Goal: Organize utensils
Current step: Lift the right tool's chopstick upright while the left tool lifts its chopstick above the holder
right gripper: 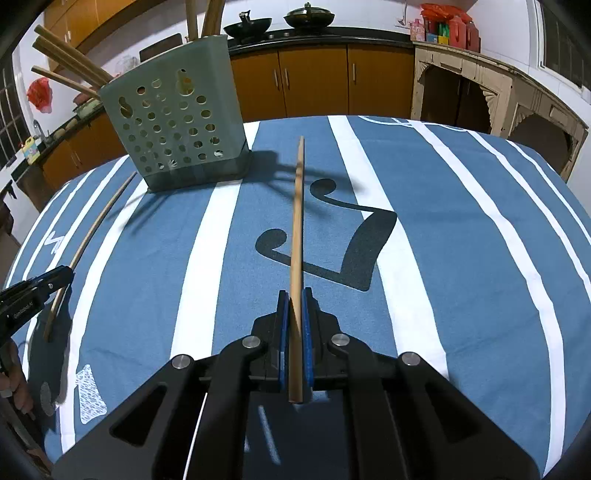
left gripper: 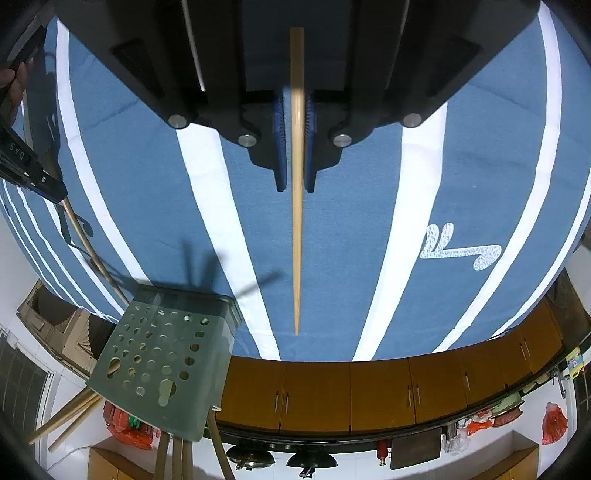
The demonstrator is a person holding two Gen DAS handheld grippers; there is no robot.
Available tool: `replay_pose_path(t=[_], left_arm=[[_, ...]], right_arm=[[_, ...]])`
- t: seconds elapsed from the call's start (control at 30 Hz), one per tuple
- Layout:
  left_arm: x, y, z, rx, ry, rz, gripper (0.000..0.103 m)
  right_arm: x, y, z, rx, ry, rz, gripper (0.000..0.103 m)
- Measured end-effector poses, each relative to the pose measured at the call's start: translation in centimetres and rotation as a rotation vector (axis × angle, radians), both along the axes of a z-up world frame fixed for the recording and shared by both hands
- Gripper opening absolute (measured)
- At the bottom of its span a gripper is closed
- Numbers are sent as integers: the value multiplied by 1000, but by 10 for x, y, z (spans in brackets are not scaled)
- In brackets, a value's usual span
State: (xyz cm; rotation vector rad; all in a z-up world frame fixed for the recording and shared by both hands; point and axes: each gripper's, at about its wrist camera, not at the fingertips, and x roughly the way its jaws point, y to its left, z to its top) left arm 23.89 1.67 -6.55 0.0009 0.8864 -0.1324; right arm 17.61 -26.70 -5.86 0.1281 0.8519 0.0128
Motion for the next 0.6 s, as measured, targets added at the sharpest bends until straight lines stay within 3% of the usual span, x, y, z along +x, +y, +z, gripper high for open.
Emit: replay_pose_path(t=[0.6], left_arm=[[-6, -1, -1, 0, 0, 3, 12]], right_arm=[[-4, -2, -1, 22, -1, 12, 9]])
